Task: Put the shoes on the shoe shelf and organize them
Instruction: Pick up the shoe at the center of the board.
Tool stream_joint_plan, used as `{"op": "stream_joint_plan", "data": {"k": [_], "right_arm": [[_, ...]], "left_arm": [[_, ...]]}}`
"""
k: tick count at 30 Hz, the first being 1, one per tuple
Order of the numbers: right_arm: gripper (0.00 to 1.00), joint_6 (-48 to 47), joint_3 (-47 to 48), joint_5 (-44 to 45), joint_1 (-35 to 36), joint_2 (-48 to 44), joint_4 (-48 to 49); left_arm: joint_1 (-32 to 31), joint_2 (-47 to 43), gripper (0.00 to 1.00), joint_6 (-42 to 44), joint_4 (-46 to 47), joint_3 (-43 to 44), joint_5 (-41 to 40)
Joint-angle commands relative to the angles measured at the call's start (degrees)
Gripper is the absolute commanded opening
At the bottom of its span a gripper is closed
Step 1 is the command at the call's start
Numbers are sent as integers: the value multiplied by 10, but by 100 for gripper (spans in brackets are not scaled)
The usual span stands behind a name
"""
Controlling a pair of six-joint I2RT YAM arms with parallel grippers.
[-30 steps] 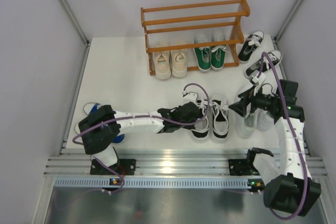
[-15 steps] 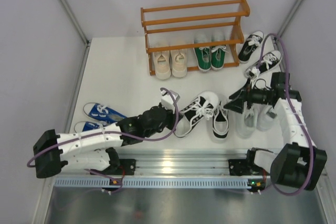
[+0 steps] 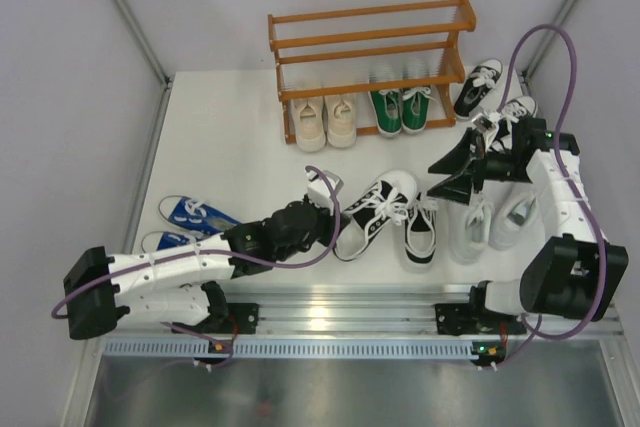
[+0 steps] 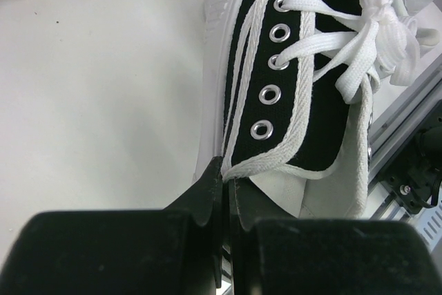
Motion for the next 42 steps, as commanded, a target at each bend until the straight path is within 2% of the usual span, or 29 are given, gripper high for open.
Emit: {"op": "stream_joint_plan", "data": {"k": [1, 4, 5, 6, 7, 9, 10, 11, 12, 16, 21, 27, 30, 31, 34, 35, 37, 40, 41, 42], "right_arm": [[99, -73, 43, -15, 8, 14, -118], [99, -51, 80, 15, 8, 7, -109], [99, -22, 91, 40, 8, -2, -51], [100, 85, 101, 58, 9, -36, 3], [99, 167, 95, 128, 15, -63, 77], [99, 323, 40, 226, 54, -158, 303], [99, 347, 22, 269, 75, -182, 356], [99, 369, -3, 279, 86, -199, 390], [99, 436, -7, 268, 87, -204, 442], [99, 514, -7, 184, 103, -148, 459], [99, 587, -52, 186, 145, -144, 509], [99, 602, -74, 217, 186, -149, 505], [82, 627, -87, 226, 198, -140, 527], [56, 635, -89, 213, 199, -137, 534], [6, 649, -84, 198, 199, -123, 541], [0, 650, -79, 194, 199, -121, 539], [0, 663, -79, 188, 192, -124, 554], [0, 719, -89, 175, 150, -135, 602], [0, 745, -90, 172, 136, -136, 607], [0, 757, -92, 168, 108, -135, 615]], "left_arm": [[-2, -8, 0, -6, 72, 46, 4], [-2, -18, 0, -5, 71, 42, 2], [-2, -25, 0, -4, 71, 41, 1], [-2, -29, 0, -5, 71, 39, 0], [-2, -36, 0, -3, 71, 39, 0], [-2, -44, 0, -4, 71, 39, 0], [-2, -49, 0, -6, 70, 40, 0], [-2, -51, 0, -7, 69, 41, 0], [-2, -52, 0, -6, 66, 46, -2], [-2, -66, 0, -4, 51, 51, -3], [-3, -74, 0, -2, 46, 54, -1], [-3, -67, 0, 5, 47, 69, -1], [-3, -50, 0, 5, 48, 81, 3], [-3, -46, 0, 5, 48, 83, 5], [-3, -35, 0, 4, 49, 90, 6], [-3, -32, 0, 4, 50, 90, 6], [-3, -33, 1, 5, 50, 90, 0], [-3, -48, 38, 15, 28, 88, -4], [-3, -54, 53, 16, 17, 88, -9], [-3, -70, 59, 23, 8, 88, -10]]}}
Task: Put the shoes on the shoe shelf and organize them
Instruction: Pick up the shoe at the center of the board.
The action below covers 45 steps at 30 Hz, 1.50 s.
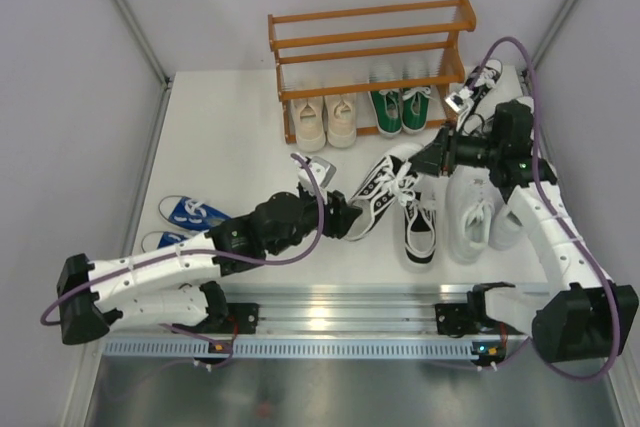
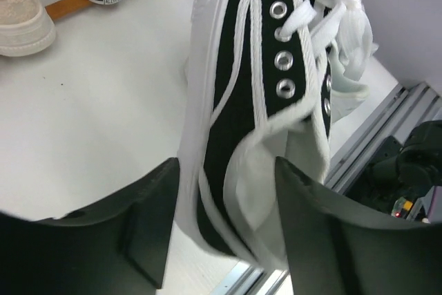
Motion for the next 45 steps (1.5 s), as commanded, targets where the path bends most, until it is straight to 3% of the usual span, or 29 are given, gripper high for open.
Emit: {"op": "stream_joint_plan", "data": {"k": [1, 3, 8, 11, 16, 20, 25, 31, 38, 45], "right_arm": [[0, 87, 1, -49, -57, -16, 80], [0, 104, -2, -45, -93, -14, 86], [0, 115, -11, -36, -103, -8, 98], [0, 119, -11, -32, -104, -2, 97], [0, 106, -16, -22, -104, -2, 90], [0, 97, -22, -15, -104, -11, 86], [0, 94, -24, -11, -103, -12, 85], [0, 94, -27, -12, -103, -12, 86], [0, 94, -26, -14, -103, -13, 85], [0, 94, -28, -15, -103, -13, 89]], "left_arm": [[0, -44, 65, 16, 11, 23, -10], [0, -77, 75, 17, -17, 15, -15], [0, -134, 78, -18, -44, -24, -13], [0, -149, 79, -72, -28, -49, -4], [0, -113, 91, -231, 22, -55, -31], [1, -45, 91, -346, 6, -8, -37], [1, -7, 84, -374, -49, 31, -63], [2, -4, 80, -297, -19, 6, -70], [2, -29, 86, -22, 42, -32, -6], [2, -88, 85, 139, 104, -94, 43]]}}
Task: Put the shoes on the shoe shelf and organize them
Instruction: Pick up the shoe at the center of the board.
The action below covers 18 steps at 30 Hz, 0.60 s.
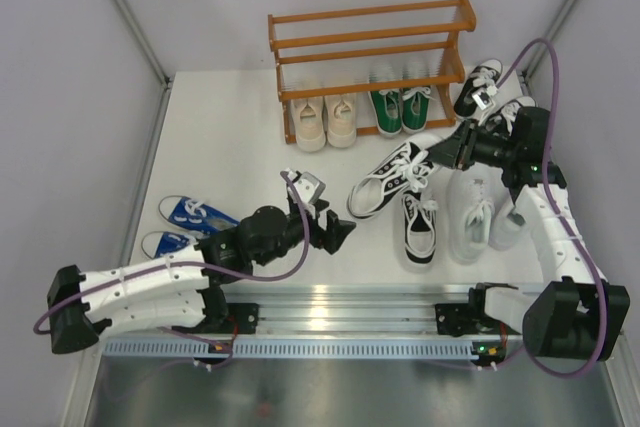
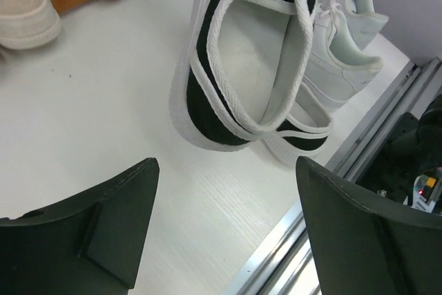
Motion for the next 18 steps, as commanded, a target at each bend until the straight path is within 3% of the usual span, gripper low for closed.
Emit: {"op": "stream_joint_plan", "data": {"k": [1, 10, 15, 18], "right_arm": [[0, 12, 6, -20, -1, -15, 31], [0, 12, 1, -21, -1, -18, 34], [0, 12, -3, -23, -1, -21, 36], [0, 12, -3, -25, 0, -21, 38]], "left_arm": [[1, -26, 85, 123, 80, -16, 35], [3, 7, 81, 103, 144, -7, 31], [11, 67, 69, 116, 144, 28, 28], [15, 99, 57, 126, 137, 56, 14]]}}
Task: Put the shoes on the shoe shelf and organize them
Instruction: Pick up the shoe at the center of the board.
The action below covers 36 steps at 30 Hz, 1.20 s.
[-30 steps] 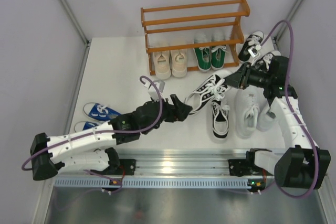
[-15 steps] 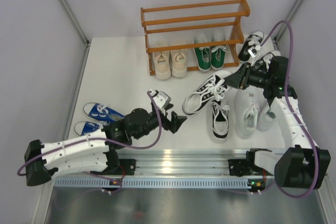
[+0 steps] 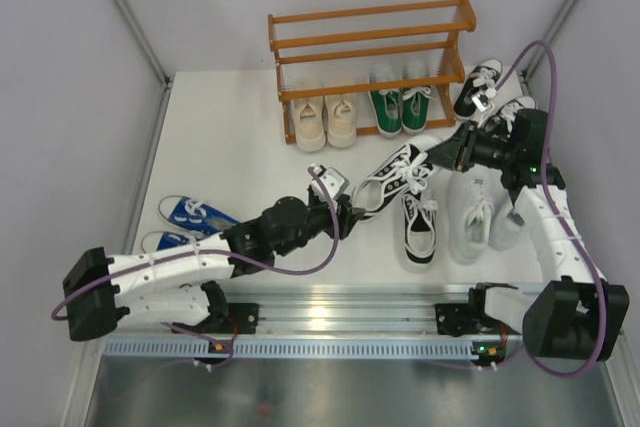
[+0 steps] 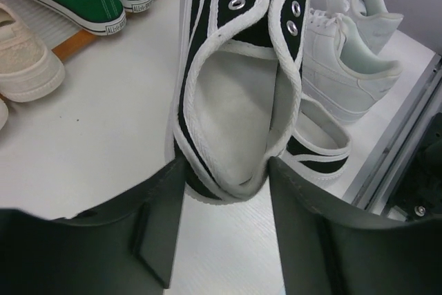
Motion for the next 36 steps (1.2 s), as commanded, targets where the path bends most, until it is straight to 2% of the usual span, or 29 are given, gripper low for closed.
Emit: {"op": "stream_joint_plan", "data": {"k": [1, 8, 14, 18, 22, 26, 33, 36], "right_arm": [[0, 13, 5, -25, 0, -20, 35], [0, 12, 4, -28, 1, -22, 37], [0, 13, 3, -30, 1, -20, 38], [0, 7, 4, -28, 1, -23, 35], [0, 7, 4, -28, 1, -20, 36], [0, 8, 7, -30, 1, -16, 37], [0, 9, 4, -29, 1, -20, 36], [0, 7, 5, -28, 1, -20, 36]], "left_arm": [[6, 31, 52, 24, 34, 50, -15], [16, 69, 37, 45, 34, 81, -3], [29, 103, 34, 62, 27, 94, 14], [38, 102, 56, 53, 11, 104, -10], [40, 85, 60, 47, 5, 99, -39], [52, 91, 58, 43, -7, 97, -37], [83, 115, 45, 34, -6, 104, 1], [89, 114, 26, 36, -5, 105, 26]]}}
